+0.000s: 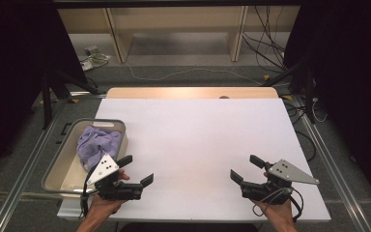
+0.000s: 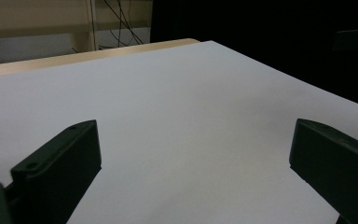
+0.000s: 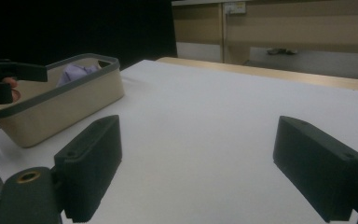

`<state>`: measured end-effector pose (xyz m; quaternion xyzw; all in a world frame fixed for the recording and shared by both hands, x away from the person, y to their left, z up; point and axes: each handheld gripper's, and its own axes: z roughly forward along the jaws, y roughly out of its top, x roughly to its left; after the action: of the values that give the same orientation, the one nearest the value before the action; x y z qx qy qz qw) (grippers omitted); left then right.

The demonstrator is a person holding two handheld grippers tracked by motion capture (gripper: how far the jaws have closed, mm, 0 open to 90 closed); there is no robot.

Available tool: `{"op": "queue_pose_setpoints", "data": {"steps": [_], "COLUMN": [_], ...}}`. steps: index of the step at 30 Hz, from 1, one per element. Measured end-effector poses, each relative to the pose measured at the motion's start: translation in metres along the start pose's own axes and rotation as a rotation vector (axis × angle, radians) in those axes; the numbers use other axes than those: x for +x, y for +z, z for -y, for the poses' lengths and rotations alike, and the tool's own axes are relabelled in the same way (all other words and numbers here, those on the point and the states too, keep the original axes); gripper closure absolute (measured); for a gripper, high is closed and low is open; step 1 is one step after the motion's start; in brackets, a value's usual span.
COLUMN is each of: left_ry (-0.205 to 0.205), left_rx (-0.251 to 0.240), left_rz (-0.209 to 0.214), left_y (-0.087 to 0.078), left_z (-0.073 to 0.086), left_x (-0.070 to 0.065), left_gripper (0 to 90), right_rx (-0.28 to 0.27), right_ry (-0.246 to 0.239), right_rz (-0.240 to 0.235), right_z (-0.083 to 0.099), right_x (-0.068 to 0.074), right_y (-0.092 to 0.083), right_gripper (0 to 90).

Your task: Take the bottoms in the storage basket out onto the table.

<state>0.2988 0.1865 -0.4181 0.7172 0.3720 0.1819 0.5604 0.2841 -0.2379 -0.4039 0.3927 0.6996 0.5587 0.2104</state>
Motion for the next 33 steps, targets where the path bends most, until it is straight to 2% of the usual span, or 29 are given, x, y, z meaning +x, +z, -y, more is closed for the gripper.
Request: {"op": "queue_pose_setpoints", "data": {"steps": [15, 16, 19, 21, 25, 29, 33], "left_ry": [0.013, -0.016, -0.039, -0.050, -0.052, -0.073, -0.074], "left_rx": [0.009, -0.009, -0.025, -0.031, -0.036, -0.035, -0.020], "left_rz": [-0.026, -0.012, -0.010, -0.023, -0.029, -0.043, -0.078], "left_y": [0.001, 0.001, 0.001, 0.001, 0.002, 0.002, 0.003], "left_z": [0.001, 0.000, -0.002, -0.004, -0.006, -0.008, -0.011], "left_x": [-0.001, 0.000, 0.002, 0.005, 0.006, 0.011, 0.015], "left_gripper": [1.5, 1.4, 1.1, 1.1, 1.1, 1.2, 1.3], "right_rx": [0.002, 0.000, -0.004, 0.001, -0.001, -0.001, 0.001], "right_ry": [-0.003, -0.001, 0.016, 0.010, -0.002, -0.004, -0.011], "right_rz": [0.004, -0.007, -0.029, -0.027, -0.022, -0.024, -0.019], "right_z": [0.000, 0.000, 0.000, 0.000, 0.000, 0.000, 0.000], "right_x": [0.001, 0.001, 0.000, 0.001, 0.002, 0.002, 0.003], "right_y": [0.000, 0.000, 0.001, 0.001, 0.001, 0.001, 0.001], "right_gripper": [16.6, 17.1, 17.3, 17.3, 17.3, 17.3, 17.3]}}
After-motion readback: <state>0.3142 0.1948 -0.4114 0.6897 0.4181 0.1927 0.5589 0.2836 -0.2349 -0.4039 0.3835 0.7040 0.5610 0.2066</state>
